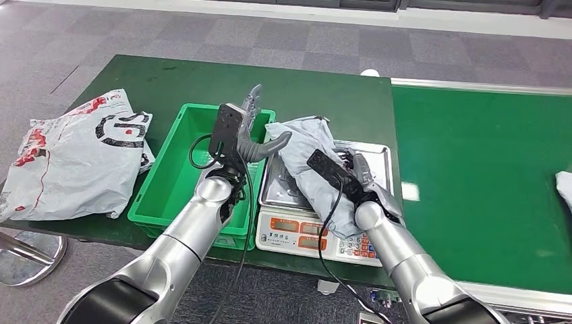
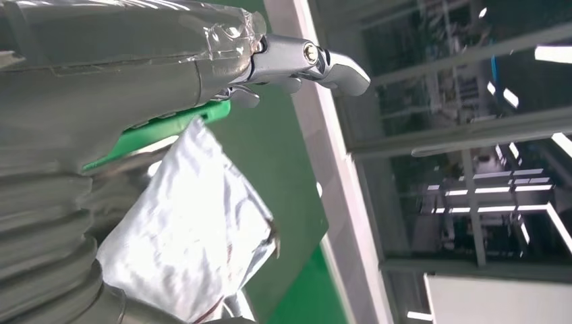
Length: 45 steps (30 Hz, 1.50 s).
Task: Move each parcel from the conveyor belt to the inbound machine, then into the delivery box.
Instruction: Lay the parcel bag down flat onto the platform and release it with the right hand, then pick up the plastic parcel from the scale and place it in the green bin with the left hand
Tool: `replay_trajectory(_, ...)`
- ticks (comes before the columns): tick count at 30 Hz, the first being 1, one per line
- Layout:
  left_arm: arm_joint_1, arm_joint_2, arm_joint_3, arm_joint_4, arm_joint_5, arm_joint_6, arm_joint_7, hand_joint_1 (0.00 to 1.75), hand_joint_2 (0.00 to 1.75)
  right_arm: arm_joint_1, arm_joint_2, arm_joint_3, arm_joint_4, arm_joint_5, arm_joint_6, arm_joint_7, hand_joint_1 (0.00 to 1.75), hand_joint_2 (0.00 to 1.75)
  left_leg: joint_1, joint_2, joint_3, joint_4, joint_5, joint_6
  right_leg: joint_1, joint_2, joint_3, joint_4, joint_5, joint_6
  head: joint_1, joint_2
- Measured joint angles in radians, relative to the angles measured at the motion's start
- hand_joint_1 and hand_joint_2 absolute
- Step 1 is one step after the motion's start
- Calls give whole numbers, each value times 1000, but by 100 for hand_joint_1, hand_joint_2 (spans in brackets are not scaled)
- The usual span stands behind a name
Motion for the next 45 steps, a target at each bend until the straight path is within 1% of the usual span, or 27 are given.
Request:
replay_trajectory(2,0,2,-1,0,0,14,-12,0,175,8,2,0,-4,-2,-6,-23,0,175,0,0,0,0,0,0,0,0,0,0,0,0,0,0)
replay_trajectory(7,0,8,-5,0,0,38,-43,0,175,22,21,0,-9,-62,-16,-134,0,175,0,1,0,0,0,0,0,1,0,0,0,0,0,0)
replay_trajectory(11,0,8,-9,0,-2,49,-48,0,175,33,36,-4,-19,-102,-8,-172,0,175,0,1,0,0,0,0,0,1,0,0,0,0,0,0)
replay_trajectory(13,0,8,-12,0,-6,57,-49,0,175,43,40,-10,-30,-138,-3,-207,0,175,0,1,0,0,0,0,0,1,-1,0,0,0,0,0)
replay_trajectory(15,0,7,-16,0,-14,64,-50,0,175,57,46,-22,-49,-195,-7,-266,0,175,0,1,0,0,0,0,0,1,-1,0,0,0,0,0)
replay_trajectory(19,-1,6,-33,6,-26,62,-54,0,175,91,58,-73,-113,-339,-32,-413,0,175,0,0,0,0,0,0,0,0,-1,0,0,0,0,0)
replay_trajectory(22,-8,-1,-38,17,-14,38,-46,0,175,110,60,-113,-173,-431,-56,-477,0,175,-1,0,0,0,0,0,-1,0,-1,0,0,0,0,0)
replay_trajectory(25,-24,-15,-38,31,4,11,-21,0,175,130,60,-145,-232,-518,-74,-510,0,175,-1,0,0,0,0,0,-1,0,-1,0,0,0,0,0)
replay_trajectory(30,-39,-29,-38,55,22,-3,-4,0,175,152,59,-175,-286,-594,-94,-525,0,175,-1,1,0,0,0,0,-1,2,-1,0,0,0,0,0)
replay_trajectory(34,-43,-32,-40,74,18,6,-2,0,175,156,53,-188,-295,-635,-128,-545,0,175,-1,1,0,0,0,0,-1,2,-2,0,0,0,0,0)
replay_trajectory(36,-45,-32,-52,84,-15,13,14,0,175,156,47,-189,-295,-650,-168,-579,0,175,-1,1,0,0,0,0,-1,2,-2,0,0,0,0,0)
replay_trajectory(39,-50,-31,-92,107,-104,15,69,0,175,155,38,-190,-300,-661,-251,-622,0,175,-1,1,-1,0,0,0,-1,1,-2,0,0,0,0,0)
replay_trajectory(43,-54,-31,-138,137,-158,28,108,0,175,155,26,-190,-305,-667,-291,-624,0,175,-1,2,-1,0,-1,0,-1,2,-2,0,0,0,0,0)
replay_trajectory(45,-59,-29,-158,154,-203,47,155,0,175,155,20,-190,-306,-673,-309,-616,0,175,-1,1,0,0,-1,0,-1,2,-2,0,0,0,0,0)
